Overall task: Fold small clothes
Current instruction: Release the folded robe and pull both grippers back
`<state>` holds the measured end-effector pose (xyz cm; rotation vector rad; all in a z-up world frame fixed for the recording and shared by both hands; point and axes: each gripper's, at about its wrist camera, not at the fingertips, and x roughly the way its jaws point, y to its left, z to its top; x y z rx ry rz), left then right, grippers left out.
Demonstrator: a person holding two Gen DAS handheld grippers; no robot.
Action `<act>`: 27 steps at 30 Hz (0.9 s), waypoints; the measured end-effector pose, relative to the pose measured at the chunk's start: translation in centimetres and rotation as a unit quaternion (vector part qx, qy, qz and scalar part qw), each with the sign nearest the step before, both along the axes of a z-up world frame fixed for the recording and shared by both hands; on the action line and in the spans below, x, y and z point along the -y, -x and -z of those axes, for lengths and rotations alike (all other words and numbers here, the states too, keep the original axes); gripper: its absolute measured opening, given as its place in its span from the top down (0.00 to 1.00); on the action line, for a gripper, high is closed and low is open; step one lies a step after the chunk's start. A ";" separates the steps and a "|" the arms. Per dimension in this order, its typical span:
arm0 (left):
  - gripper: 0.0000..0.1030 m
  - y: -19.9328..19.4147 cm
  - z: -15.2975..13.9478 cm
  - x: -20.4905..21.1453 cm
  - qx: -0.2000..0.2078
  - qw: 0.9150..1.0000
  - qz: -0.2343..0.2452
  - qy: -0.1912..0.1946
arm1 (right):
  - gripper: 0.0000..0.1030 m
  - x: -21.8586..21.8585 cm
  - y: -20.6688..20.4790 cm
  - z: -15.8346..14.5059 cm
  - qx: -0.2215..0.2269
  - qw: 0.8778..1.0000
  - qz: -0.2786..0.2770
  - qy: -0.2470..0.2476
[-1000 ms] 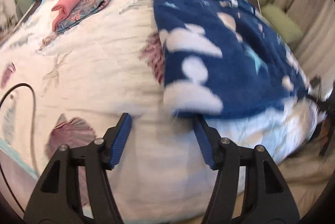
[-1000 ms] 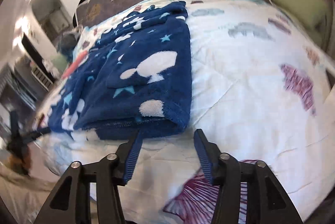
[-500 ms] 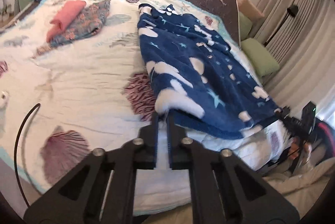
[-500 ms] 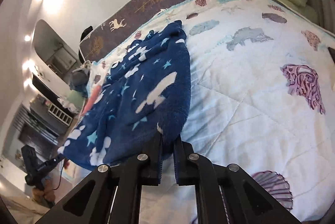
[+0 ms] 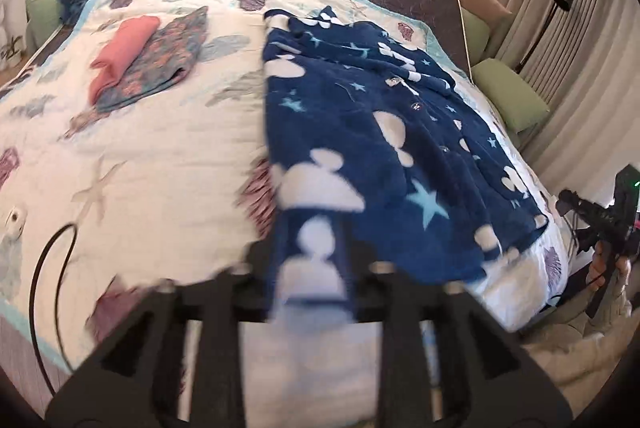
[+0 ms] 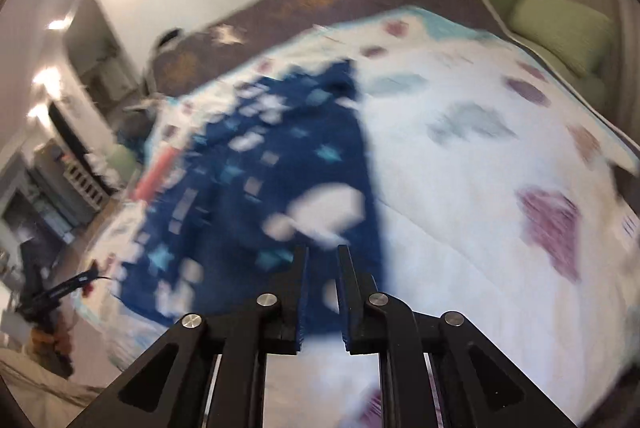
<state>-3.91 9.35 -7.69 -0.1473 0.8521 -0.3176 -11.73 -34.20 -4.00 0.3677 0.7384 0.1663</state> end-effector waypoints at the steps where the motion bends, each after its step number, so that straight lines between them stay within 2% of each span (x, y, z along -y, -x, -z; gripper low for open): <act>1: 0.52 -0.8 1.0 0.8 -0.015 1.000 -0.004 -0.026 | 0.84 -1.0 -0.9 0.1 -0.001 1.000 -0.015 -0.005; 3: 0.50 -1.7 3.3 1.4 -0.055 0.995 -0.024 -0.076 | 0.83 -2.9 -2.6 1.0 -0.019 0.999 -0.039 0.000; 4: 0.49 -1.8 4.2 1.3 -0.070 0.994 -0.027 -0.080 | 0.82 -3.9 -3.3 2.0 -0.039 0.998 -0.048 0.011; 6: 0.48 -1.2 4.8 -0.1 -0.061 0.997 -0.040 -0.026 | 0.82 -4.4 -3.9 3.8 -0.068 0.996 -0.055 0.017; 7: 0.53 -1.0 4.9 -0.5 -0.068 0.997 -0.038 -0.004 | 0.83 -4.3 -4.2 4.8 -0.085 0.995 -0.054 0.014; 8: 0.76 -0.8 4.8 -0.7 -0.068 0.997 -0.032 0.010 | 0.83 -3.9 -4.5 6.0 -0.107 0.993 -0.048 0.010; 9: 0.86 -0.6 4.8 -0.8 -0.072 0.997 -0.022 0.025 | 0.83 -3.4 -4.6 6.7 -0.111 0.993 -0.044 -0.011; 10: 0.86 -0.2 4.6 -0.7 -0.077 0.997 -0.018 0.021 | 0.83 -2.8 -4.5 6.9 -0.107 0.993 -0.041 -0.031; 12: 0.87 0.8 3.5 -0.4 -0.073 0.997 0.001 -0.014 | 0.83 -1.9 -4.2 6.8 -0.117 0.991 -0.035 -0.056; 14: 0.87 1.4 3.0 -0.5 -0.072 0.997 0.012 -0.032 | 0.83 -2.0 -3.9 6.4 -0.122 0.991 -0.039 -0.039; 17: 0.87 1.9 2.3 -1.3 -0.074 0.997 0.003 -0.017 | 0.82 -2.8 -3.4 5.2 -0.121 0.992 -0.044 0.009; 19: 0.85 1.8 1.5 -1.8 -0.064 0.998 -0.012 0.006 | 0.80 -3.4 -3.5 3.9 -0.099 0.994 -0.030 0.032; 20: 0.75 1.7 1.0 -2.0 -0.053 0.998 -0.016 0.015 | 0.79 -3.8 -3.6 3.1 -0.081 0.996 -0.034 0.032; 21: 0.54 1.5 0.4 -2.1 -0.036 0.999 -0.018 0.022 | 0.79 -4.2 -3.7 2.4 -0.066 0.997 -0.043 0.027; 23: 0.33 1.1 -0.1 -1.6 -0.007 1.000 -0.027 0.007 | 0.76 -5.9 -4.5 0.9 -0.031 0.996 -0.076 0.021; 25: 0.33 0.1 0.4 -1.0 -0.013 1.000 -0.024 -0.006 | 0.73 -7.7 -5.3 0.2 -0.013 0.995 -0.096 0.025; 27: 0.33 -1.0 2.1 -0.5 -0.045 0.999 -0.023 -0.004 | 0.73 -9.9 -6.3 -0.1 -0.003 0.992 -0.127 0.020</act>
